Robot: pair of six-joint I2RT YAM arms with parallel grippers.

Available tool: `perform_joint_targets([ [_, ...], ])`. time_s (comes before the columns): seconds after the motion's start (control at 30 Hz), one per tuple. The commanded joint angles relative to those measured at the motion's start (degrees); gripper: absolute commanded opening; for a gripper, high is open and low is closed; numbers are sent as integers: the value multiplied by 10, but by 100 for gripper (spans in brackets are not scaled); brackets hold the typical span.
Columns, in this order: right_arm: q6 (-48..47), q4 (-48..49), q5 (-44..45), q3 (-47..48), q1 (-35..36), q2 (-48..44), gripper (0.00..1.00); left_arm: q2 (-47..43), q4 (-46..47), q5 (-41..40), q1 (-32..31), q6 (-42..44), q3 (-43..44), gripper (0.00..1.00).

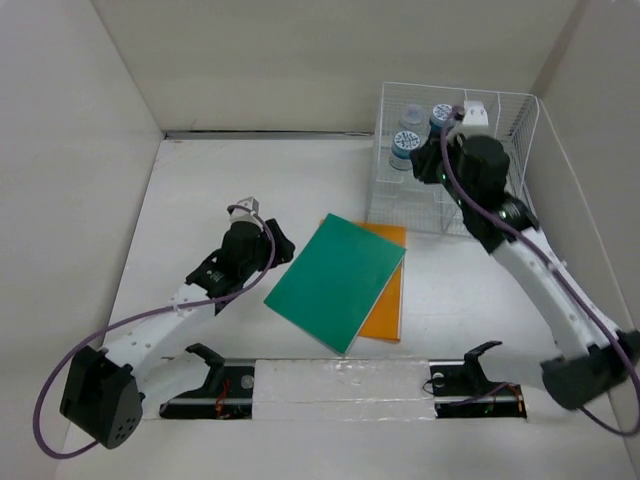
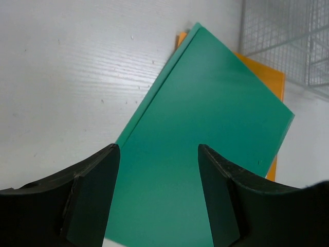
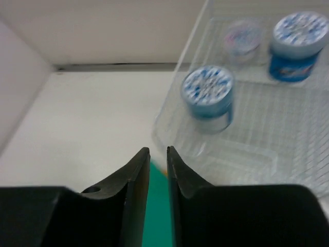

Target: Organize the desk

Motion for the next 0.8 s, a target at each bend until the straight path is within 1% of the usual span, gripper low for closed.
perform_joint_targets([
  [0.0,119,99,17,-154,56,-141,23,40,117,-33,0,-36,-25,58],
  [0.03,147,118,14,-259,67,-200,17,53,132,-33,0,-36,-32,59],
  [0.1,215,137,9,-344,92,-240,15,95,153,-33,0,-39,-39,58],
  [0.13,230,136,6,-379,99,-254,17,105,160,-33,0,-39,-40,58],
  [0.17,244,129,11,-430,112,-272,24,113,166,-34,0,-39,-43,58],
  [0.23,274,118,20,-470,124,-289,32,127,187,-39,0,-37,-50,56],
  [0.27,278,117,23,-498,124,-298,44,131,198,-39,0,-36,-53,54],
  [0.33,287,118,21,-520,124,-296,52,144,210,-33,0,-34,-56,50],
  [0.37,289,126,10,-535,124,-293,58,151,213,-34,0,-32,-56,46],
  [0.4,293,142,8,-540,124,-276,59,163,216,-36,0,-30,-56,44],
  [0.47,299,167,4,-547,124,-246,59,177,230,-35,0,-27,-55,39],
  [0.5,307,185,-5,-550,124,-195,59,201,235,-29,0,-22,-49,36],
  [0.53,308,186,-7,-551,124,-195,59,202,235,-29,0,-22,-49,36],
  [0.63,322,252,-31,-570,119,-140,59,232,249,-27,0,-18,-50,34],
  [0.67,326,288,-36,-575,119,-127,59,243,256,-28,0,-17,-51,34],
  [0.77,335,305,-36,-569,119,-81,58,258,270,-27,0,-16,-56,32],
])
